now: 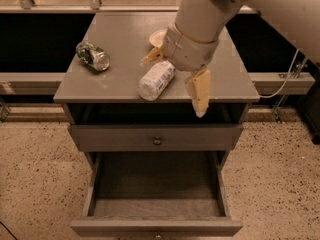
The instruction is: Place blue plastic bottle into middle drawer
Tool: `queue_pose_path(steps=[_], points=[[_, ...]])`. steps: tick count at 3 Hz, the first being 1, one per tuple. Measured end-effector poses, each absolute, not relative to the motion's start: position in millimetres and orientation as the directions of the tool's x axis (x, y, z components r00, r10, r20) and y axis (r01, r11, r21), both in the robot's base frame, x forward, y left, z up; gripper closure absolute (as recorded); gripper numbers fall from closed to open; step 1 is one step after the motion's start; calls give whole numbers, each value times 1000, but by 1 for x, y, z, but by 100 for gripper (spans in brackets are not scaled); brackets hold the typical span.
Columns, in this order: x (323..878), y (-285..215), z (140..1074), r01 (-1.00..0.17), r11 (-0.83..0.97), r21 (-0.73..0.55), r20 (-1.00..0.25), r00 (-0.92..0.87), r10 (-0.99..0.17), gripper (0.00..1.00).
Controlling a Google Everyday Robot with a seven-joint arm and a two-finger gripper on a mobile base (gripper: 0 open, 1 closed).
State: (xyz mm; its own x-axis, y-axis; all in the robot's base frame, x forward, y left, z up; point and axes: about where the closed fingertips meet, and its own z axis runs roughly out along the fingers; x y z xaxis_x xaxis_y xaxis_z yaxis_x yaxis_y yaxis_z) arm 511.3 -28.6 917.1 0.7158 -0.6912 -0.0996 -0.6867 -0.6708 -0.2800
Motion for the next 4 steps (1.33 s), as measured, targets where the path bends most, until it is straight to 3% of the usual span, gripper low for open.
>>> queue_pose_path(steps=[3, 4], points=[[519, -20, 912, -625, -737, -259, -82, 774, -628, 0], [561, -23, 901, -554, -800, -230, -35, 826, -562, 0]])
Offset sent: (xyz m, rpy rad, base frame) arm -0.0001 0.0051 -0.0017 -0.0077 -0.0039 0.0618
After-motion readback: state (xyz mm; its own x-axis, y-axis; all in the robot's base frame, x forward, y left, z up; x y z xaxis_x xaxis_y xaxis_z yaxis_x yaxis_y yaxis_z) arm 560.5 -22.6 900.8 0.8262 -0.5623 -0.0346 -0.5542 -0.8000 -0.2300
